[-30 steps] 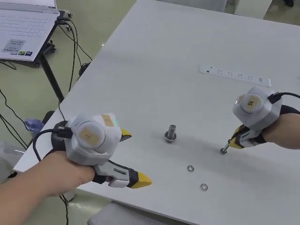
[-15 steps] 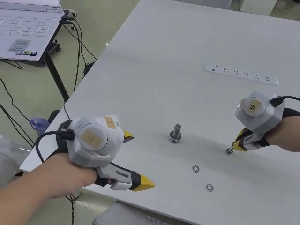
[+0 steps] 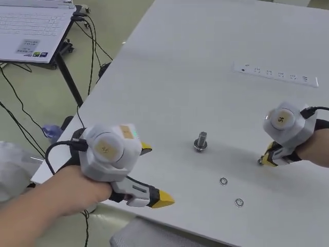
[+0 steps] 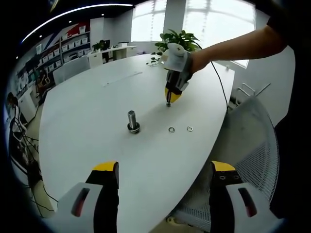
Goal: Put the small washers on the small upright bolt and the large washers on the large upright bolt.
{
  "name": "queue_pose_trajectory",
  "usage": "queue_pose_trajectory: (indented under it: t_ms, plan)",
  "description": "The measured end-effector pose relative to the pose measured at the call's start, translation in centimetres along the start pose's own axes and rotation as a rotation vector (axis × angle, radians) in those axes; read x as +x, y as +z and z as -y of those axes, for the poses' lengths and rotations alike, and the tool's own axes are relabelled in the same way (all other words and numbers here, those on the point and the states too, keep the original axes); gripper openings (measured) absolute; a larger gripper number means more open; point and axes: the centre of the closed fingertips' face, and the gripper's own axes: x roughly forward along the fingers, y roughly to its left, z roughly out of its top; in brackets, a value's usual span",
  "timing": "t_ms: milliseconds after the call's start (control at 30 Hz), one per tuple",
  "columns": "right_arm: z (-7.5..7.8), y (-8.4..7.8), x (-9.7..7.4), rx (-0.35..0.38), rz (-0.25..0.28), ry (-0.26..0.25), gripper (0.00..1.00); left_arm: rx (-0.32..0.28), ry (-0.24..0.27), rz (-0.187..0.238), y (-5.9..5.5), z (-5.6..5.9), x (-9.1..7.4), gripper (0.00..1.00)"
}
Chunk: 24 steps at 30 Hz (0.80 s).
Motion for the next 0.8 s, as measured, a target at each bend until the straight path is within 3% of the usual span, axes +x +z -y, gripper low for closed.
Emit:
queue_pose_trajectory:
  t_ms: [400,800]
  plan:
    - [-0.12,-0.02,0.84,-0.002,-0.021,0.002,0.12,-0.012,0.011,-0.005,-0.54,-0.26,-0.79,0.74]
    - [-0.13,-0.01,0.72,0.0,-0.055,0.001,0.13,-0.016,0.002,-0.009,-0.77,0.01,-0.5,0.73]
